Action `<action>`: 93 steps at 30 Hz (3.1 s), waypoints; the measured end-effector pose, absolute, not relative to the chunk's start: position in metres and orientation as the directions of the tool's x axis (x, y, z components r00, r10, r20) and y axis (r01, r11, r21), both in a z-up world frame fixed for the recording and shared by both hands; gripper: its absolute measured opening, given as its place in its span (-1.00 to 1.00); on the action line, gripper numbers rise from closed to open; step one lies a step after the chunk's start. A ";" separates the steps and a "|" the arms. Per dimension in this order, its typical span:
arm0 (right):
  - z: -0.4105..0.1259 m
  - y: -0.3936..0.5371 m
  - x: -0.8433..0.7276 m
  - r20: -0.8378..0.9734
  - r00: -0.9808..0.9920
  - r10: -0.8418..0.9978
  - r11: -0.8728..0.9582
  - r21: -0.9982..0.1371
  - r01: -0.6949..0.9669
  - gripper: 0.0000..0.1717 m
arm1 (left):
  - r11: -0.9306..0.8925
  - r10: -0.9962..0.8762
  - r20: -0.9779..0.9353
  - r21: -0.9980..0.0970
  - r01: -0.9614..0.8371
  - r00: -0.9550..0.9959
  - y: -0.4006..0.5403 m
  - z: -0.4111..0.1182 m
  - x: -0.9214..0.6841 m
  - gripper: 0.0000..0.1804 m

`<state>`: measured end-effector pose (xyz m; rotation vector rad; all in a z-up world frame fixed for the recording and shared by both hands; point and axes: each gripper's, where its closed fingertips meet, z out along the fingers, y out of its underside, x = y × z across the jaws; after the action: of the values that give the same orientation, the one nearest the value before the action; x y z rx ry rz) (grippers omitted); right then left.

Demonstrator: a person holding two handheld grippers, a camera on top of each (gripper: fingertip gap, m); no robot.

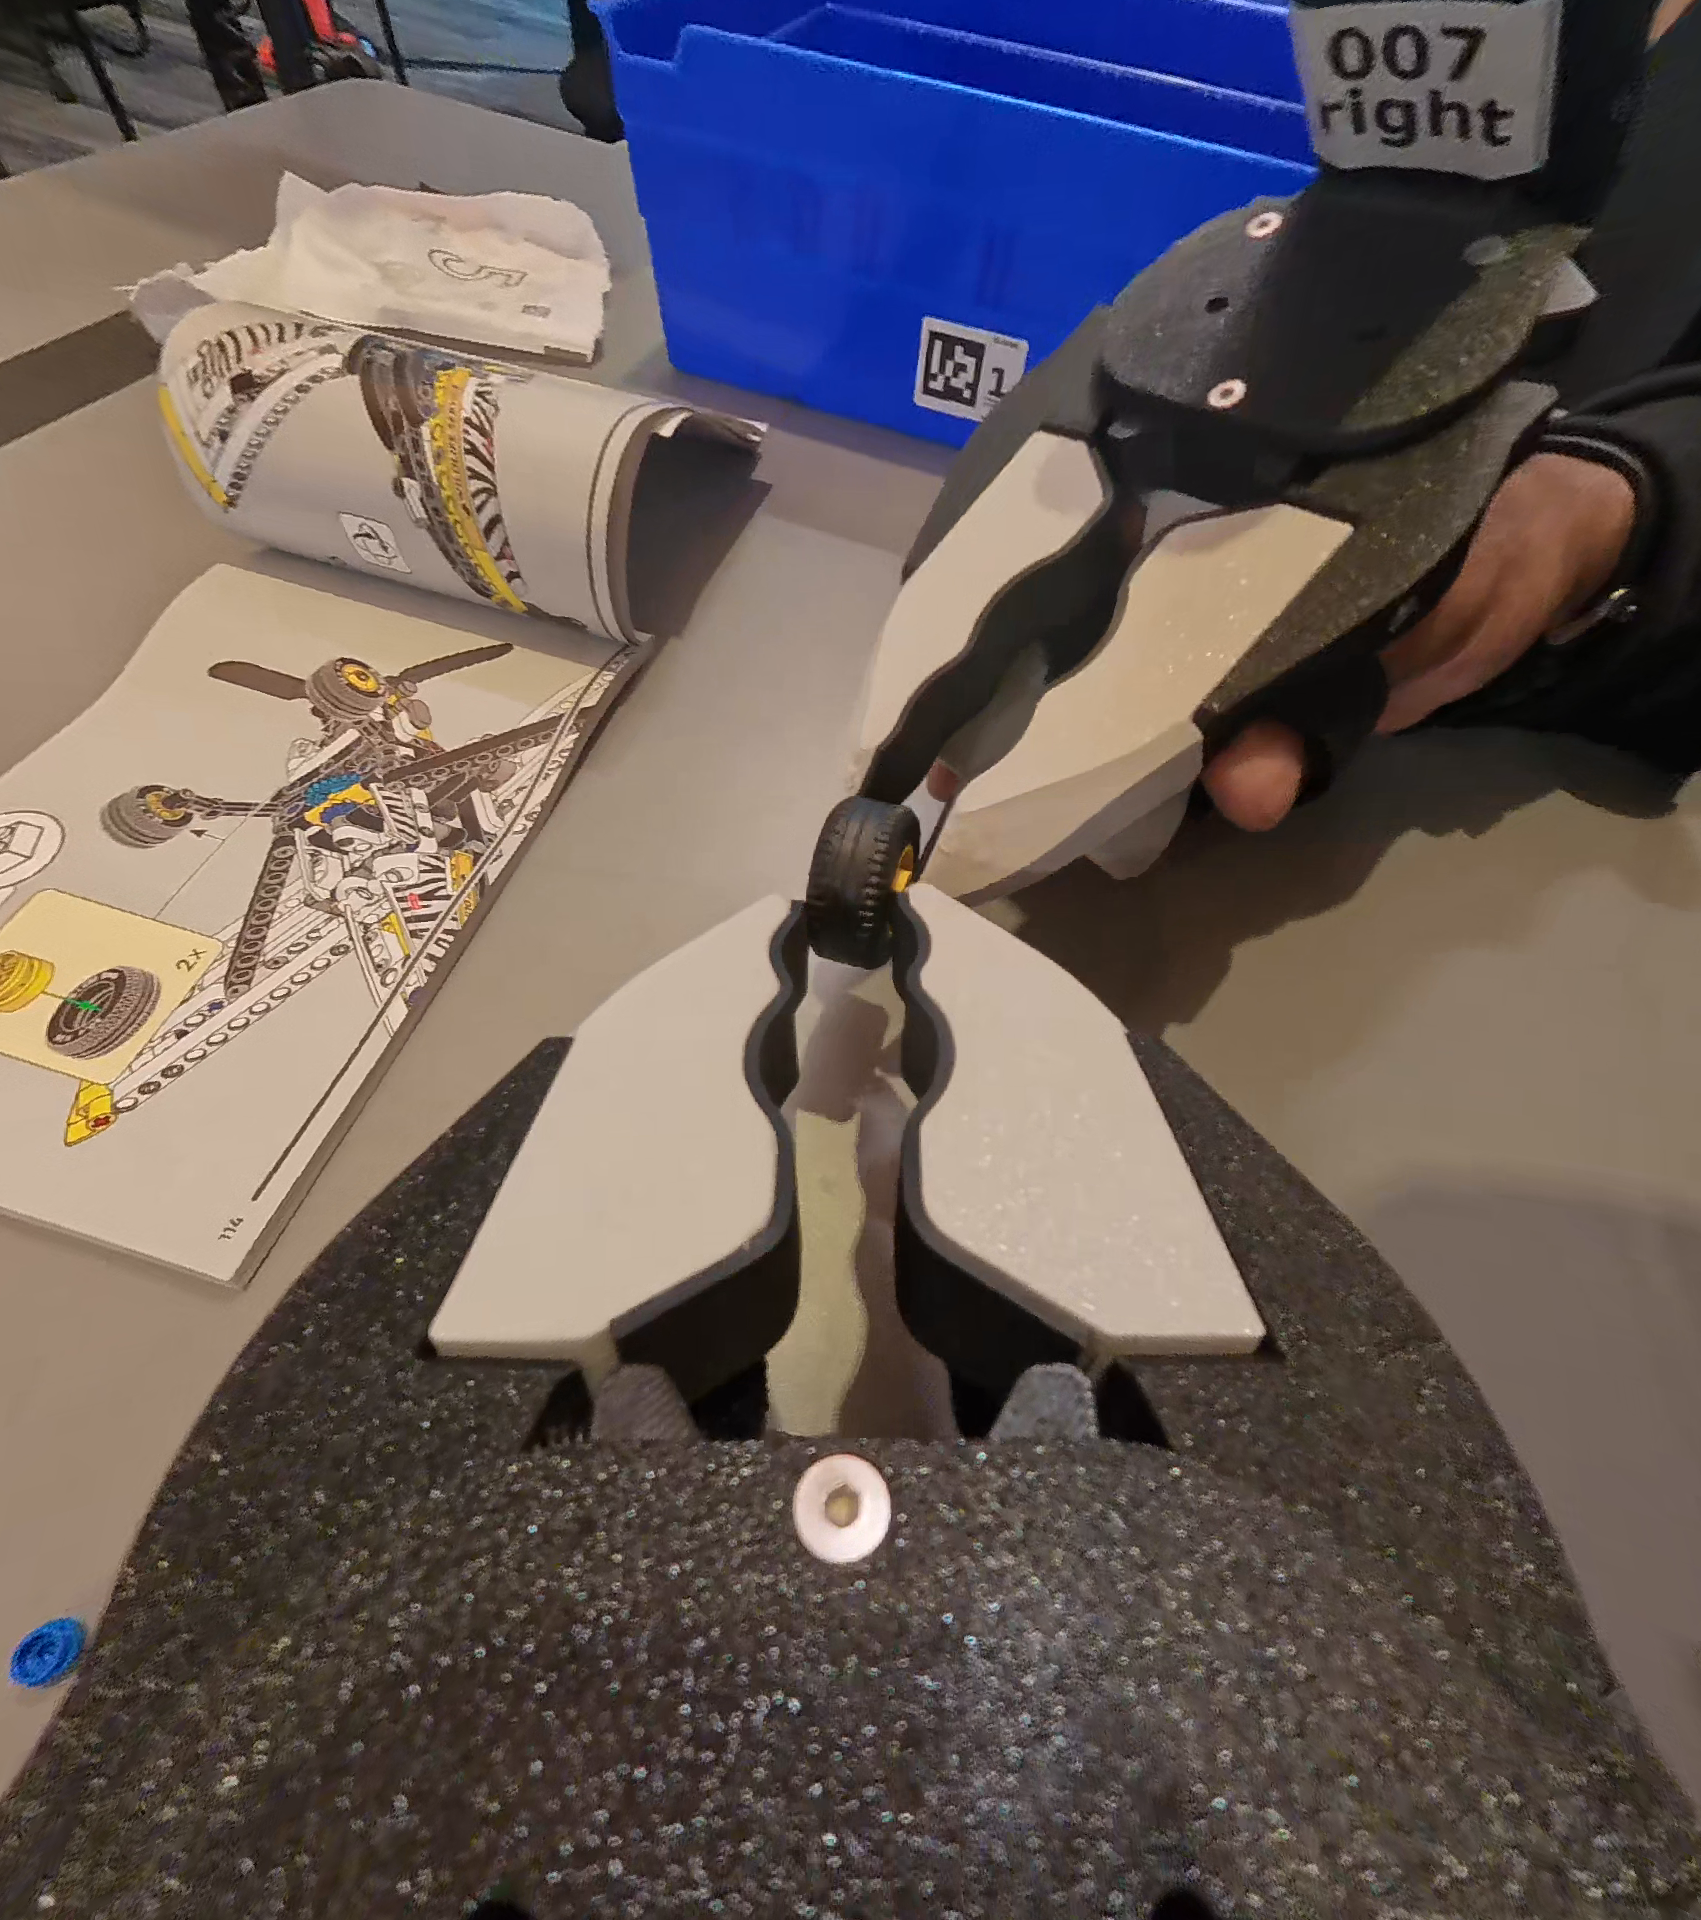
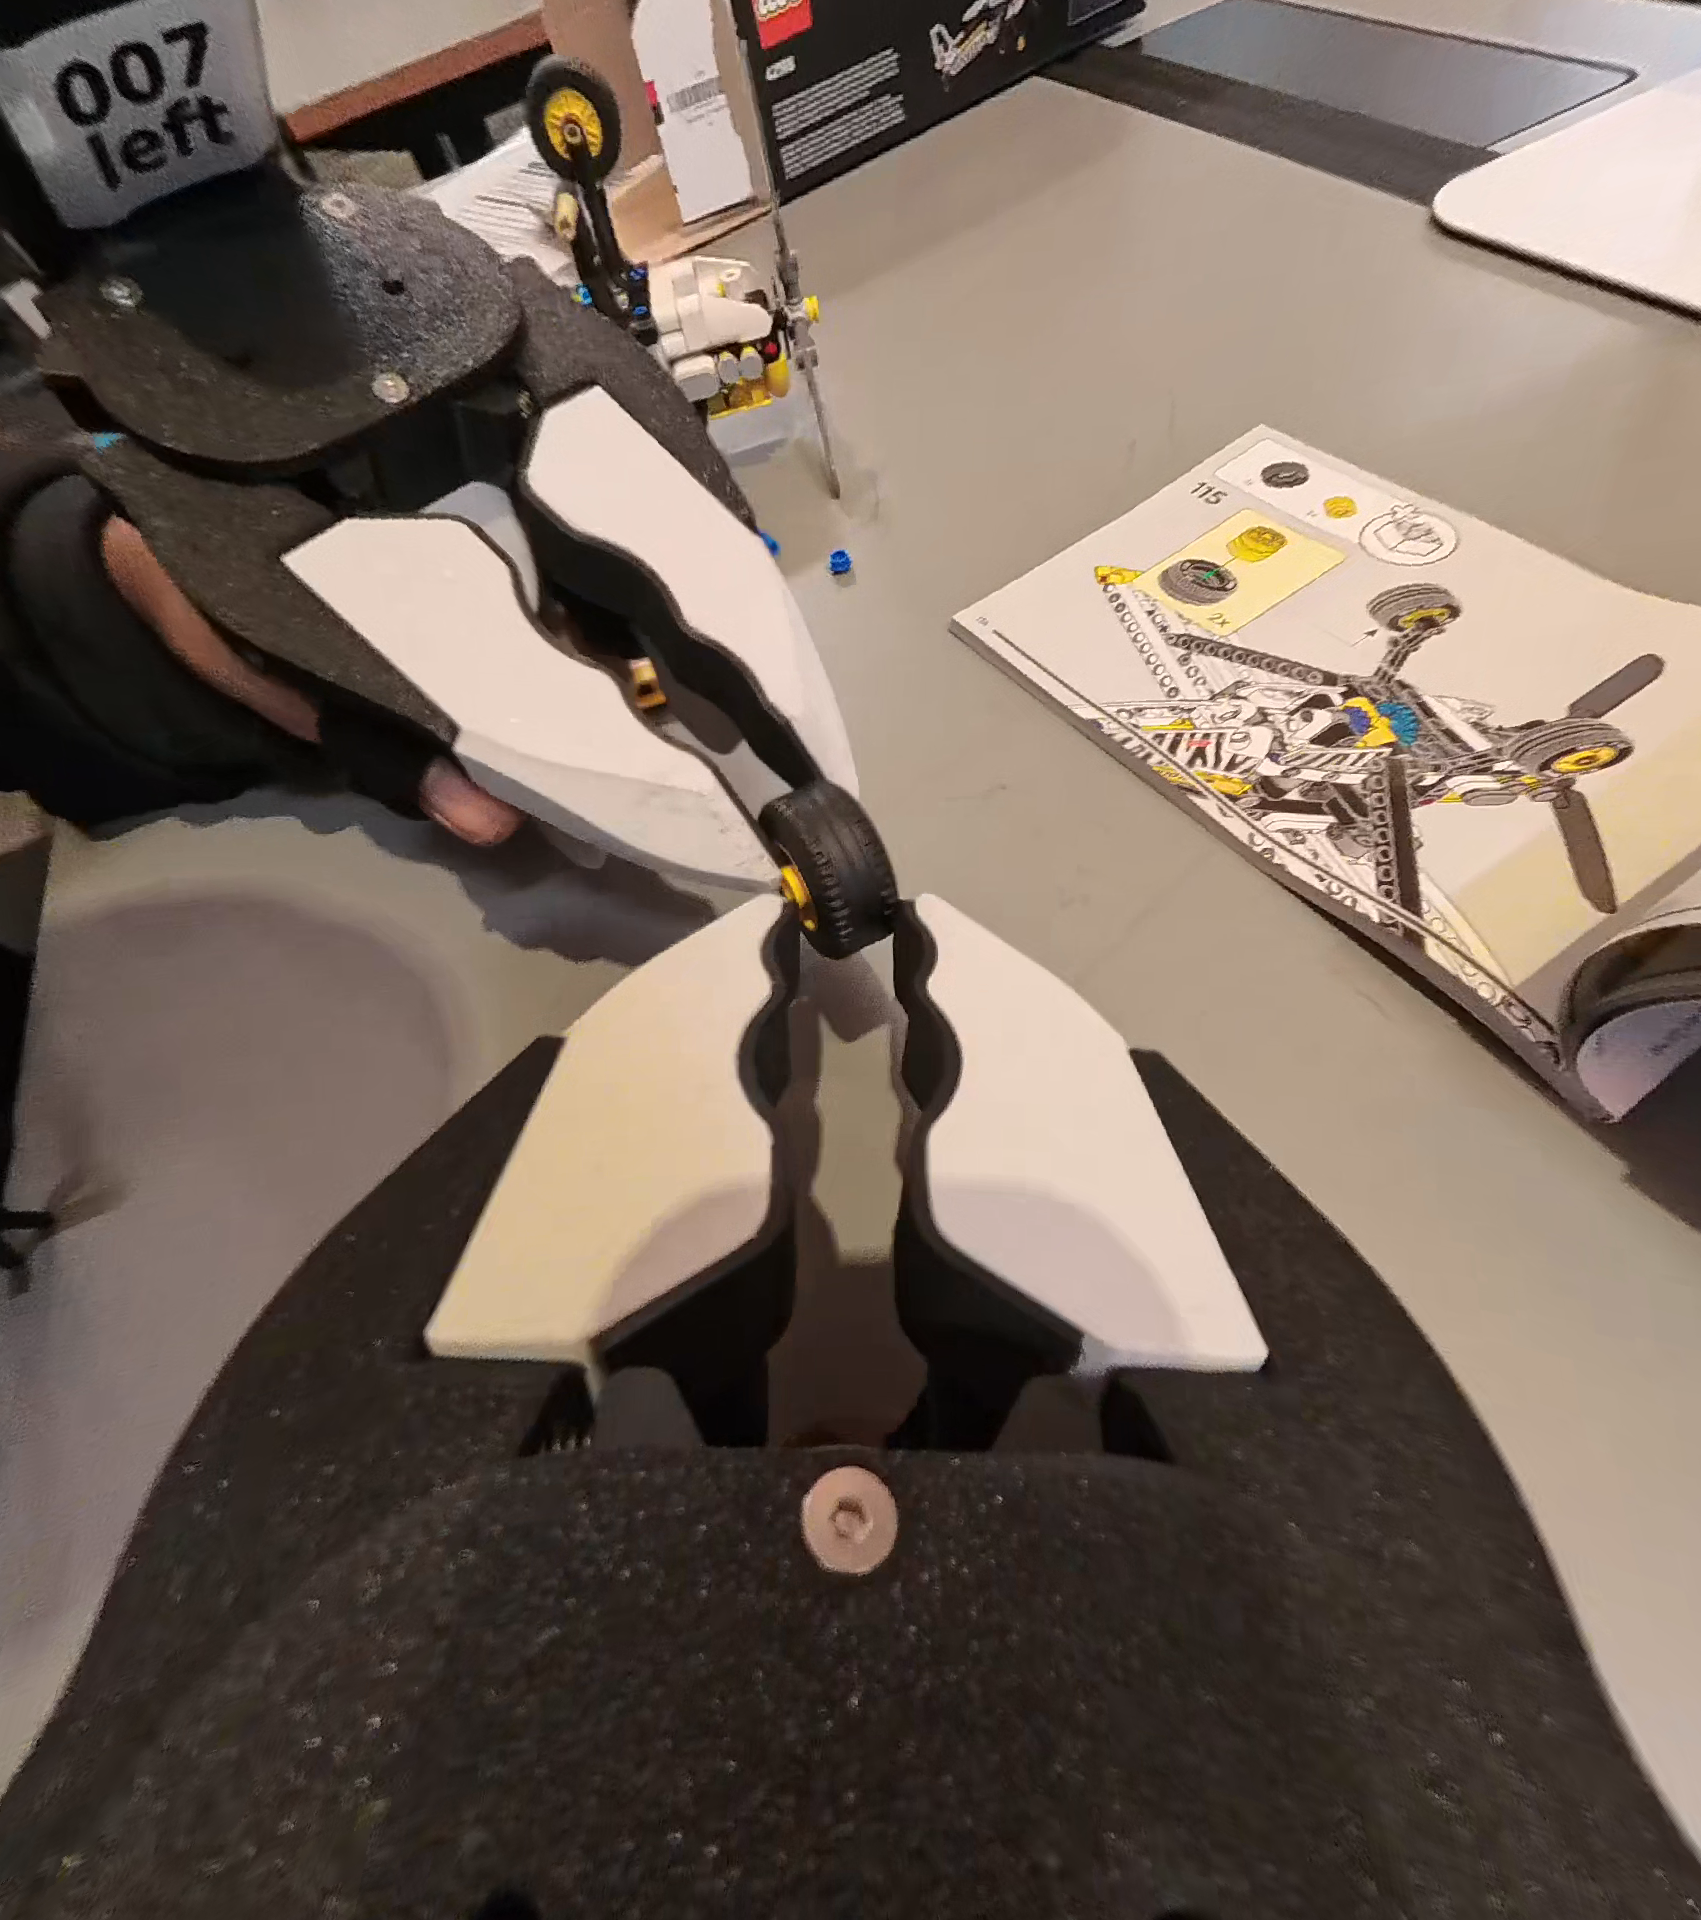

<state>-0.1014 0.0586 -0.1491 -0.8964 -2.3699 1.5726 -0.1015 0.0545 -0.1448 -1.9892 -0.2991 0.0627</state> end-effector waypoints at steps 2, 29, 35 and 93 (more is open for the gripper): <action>-0.145 0.058 -0.101 -0.226 -0.820 0.526 0.234 -0.888 0.395 -0.80 | -0.370 0.212 0.125 -0.908 0.198 0.969 0.054 -0.140 -0.100 -0.83; -0.129 0.062 -0.100 -0.399 -0.803 0.443 0.073 -0.876 0.476 -0.84 | -0.303 0.170 0.229 -0.913 0.272 0.958 0.056 -0.129 -0.099 -0.79; -0.128 0.060 -0.099 -0.418 -0.794 0.442 0.054 -0.871 0.488 -0.84 | -0.314 0.177 0.201 -0.916 0.249 0.963 0.059 -0.131 -0.098 -0.76; -0.129 0.069 -0.077 0.048 -0.900 0.433 0.306 -0.947 0.097 -0.85 | -0.315 0.300 -0.108 -0.949 -0.008 0.948 0.064 -0.131 -0.081 -0.81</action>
<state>-0.0771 0.0687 -0.1292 -0.4800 -2.2837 1.6242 -0.0814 0.0644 -0.1311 -1.8715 -0.2132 0.3121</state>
